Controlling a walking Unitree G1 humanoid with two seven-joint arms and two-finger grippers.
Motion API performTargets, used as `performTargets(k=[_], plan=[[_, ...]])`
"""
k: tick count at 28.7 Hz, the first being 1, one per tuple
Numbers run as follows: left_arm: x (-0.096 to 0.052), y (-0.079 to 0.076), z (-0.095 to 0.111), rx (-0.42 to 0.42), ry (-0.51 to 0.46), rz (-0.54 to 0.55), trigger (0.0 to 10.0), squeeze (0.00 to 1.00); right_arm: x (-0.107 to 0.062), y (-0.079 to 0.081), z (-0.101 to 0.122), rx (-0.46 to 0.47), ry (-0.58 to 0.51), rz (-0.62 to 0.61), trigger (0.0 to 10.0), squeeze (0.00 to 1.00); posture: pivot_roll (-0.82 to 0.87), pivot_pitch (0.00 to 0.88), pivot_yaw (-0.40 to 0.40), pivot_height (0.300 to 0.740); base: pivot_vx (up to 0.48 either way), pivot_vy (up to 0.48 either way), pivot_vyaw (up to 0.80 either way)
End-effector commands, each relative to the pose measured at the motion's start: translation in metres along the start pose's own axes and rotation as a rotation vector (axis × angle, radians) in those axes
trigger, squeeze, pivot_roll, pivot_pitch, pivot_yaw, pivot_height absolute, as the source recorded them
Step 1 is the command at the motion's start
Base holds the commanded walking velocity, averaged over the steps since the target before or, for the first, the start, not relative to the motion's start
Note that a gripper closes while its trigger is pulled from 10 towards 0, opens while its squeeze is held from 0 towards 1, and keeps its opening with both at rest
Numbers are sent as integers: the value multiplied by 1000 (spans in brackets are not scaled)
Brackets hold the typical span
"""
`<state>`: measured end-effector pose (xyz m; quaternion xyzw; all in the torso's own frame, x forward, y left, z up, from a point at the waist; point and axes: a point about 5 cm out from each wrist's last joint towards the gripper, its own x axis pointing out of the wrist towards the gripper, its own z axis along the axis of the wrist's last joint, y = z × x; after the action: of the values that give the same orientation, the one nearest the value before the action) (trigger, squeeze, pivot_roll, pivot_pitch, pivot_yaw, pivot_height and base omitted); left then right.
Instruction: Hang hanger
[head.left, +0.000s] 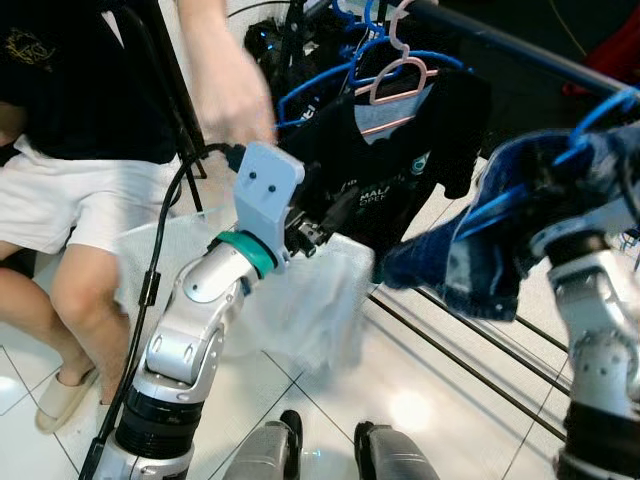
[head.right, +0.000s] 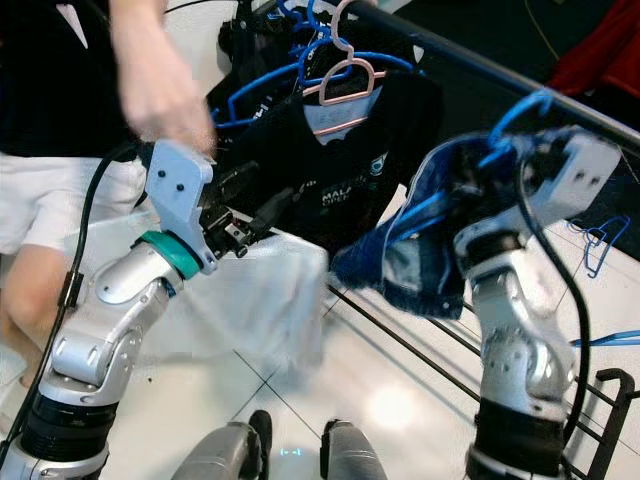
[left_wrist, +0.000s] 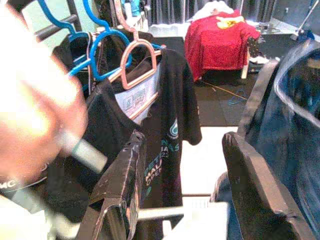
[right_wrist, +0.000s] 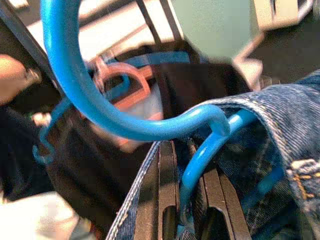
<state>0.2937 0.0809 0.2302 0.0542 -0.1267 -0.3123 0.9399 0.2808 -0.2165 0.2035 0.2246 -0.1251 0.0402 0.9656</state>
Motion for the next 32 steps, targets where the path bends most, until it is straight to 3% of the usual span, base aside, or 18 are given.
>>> performTargets(k=[1,5,6,11,15,16,22,27,29,32], plan=[[0,-5,1,-8,0,-26,10000,0,-3,7,2,14,-11,42,10000,0,-102,141,93,740,0,0,0],[-1,-5,3,-7,-1,-30,10000,0,-8,13,-16,45,49,73,10000,0,-95,143,97,740,0,0,0],[-2,-4,5,-9,-5,-12,10000,0,-8,22,-24,62,79,123,10000,0,-93,142,97,740,0,0,0],[-6,-1,22,-51,-64,37,10000,0,2,42,-17,118,56,228,10000,0,-67,118,88,740,0,0,0],[-9,-5,34,-55,-91,-4,10000,0,10,52,-14,138,41,277,10000,0,-59,114,86,740,0,0,0],[-9,-10,33,-5,-67,-47,10000,0,12,54,-14,140,37,285,10000,0,-53,113,85,740,0,0,0],[-4,-19,24,49,12,-92,10000,0,21,59,-11,126,7,291,10000,0,-53,113,85,740,0,0,0],[12,-28,25,55,56,-125,10000,0,37,60,-8,124,-48,233,10000,0,-56,104,106,740,0,0,0],[19,-33,18,122,103,-132,10000,0,48,57,-9,139,-71,155,10000,0,-64,104,112,740,0,0,0],[21,-35,16,157,117,-137,10000,0,51,56,-10,144,-75,132,10000,0,-64,104,112,740,0,0,0]])
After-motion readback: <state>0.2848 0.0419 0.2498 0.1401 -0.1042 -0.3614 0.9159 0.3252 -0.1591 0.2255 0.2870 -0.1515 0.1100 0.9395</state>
